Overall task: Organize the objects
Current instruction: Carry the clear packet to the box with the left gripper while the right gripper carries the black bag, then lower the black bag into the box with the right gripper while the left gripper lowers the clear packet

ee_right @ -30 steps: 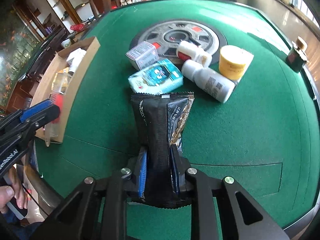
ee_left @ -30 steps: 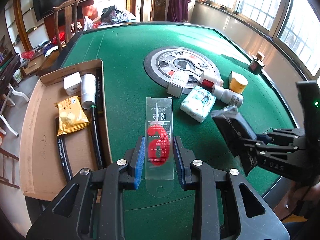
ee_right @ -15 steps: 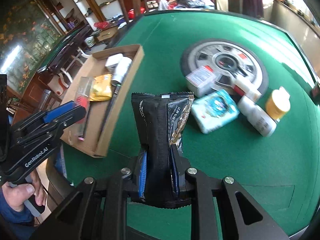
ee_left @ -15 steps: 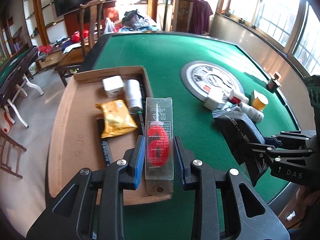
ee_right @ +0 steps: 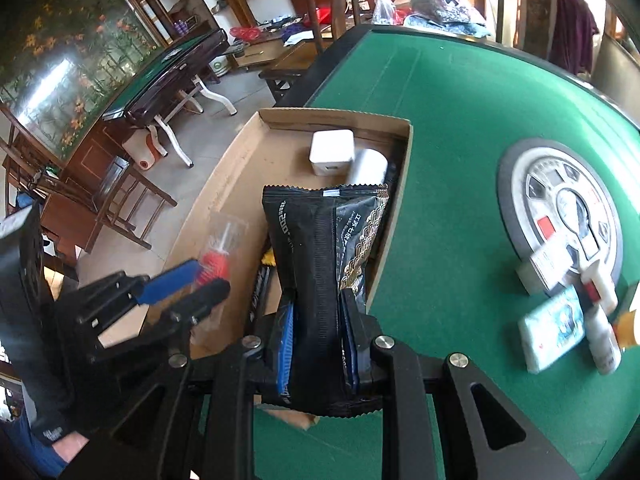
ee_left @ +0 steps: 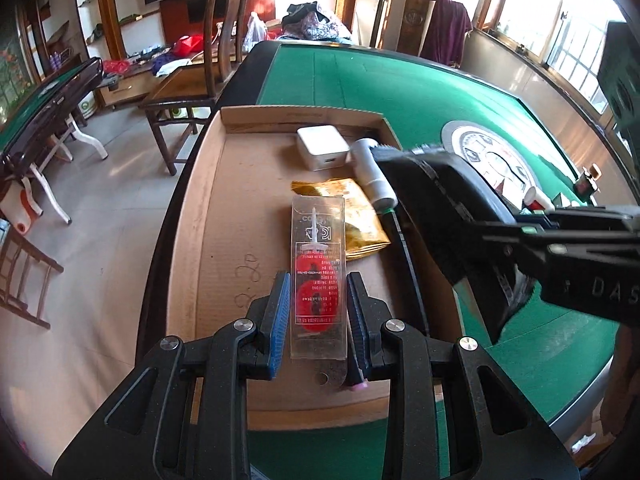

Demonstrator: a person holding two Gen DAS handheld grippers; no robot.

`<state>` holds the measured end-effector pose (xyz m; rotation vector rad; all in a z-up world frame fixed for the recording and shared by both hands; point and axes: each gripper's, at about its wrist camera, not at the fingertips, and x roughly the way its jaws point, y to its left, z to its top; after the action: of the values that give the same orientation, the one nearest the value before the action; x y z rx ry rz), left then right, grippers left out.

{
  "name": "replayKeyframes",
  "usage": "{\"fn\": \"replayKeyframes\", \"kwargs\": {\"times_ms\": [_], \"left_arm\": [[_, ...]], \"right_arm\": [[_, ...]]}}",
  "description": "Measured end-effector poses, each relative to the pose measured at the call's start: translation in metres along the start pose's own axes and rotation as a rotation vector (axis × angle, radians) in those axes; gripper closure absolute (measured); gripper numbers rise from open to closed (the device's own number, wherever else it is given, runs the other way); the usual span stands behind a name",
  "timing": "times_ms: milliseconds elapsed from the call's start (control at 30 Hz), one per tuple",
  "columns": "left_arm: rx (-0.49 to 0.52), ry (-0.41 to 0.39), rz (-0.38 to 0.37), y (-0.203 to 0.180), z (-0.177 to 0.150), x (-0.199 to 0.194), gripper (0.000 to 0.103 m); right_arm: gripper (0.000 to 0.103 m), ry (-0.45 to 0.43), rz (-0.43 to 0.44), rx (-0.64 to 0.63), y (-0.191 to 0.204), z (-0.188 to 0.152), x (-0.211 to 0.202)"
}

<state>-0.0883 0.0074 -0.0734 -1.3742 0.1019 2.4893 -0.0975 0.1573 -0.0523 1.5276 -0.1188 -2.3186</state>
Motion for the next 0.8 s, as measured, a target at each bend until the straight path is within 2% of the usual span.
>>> {"fn": "replayKeyframes", "kwargs": {"times_ms": [433,800], "left_arm": [[0.005,0.071,-0.021,0.017,-0.007,0.031,0.076],[0.013,0.104,-0.031,0.021,-0.008,0.042,0.076]], "right_arm": [[0.083,0.037,-0.025,-0.025,0.030,0.074,0.061],[0.083,0.073,-0.036,-0.047,0.044,0.110,0.106]]}}
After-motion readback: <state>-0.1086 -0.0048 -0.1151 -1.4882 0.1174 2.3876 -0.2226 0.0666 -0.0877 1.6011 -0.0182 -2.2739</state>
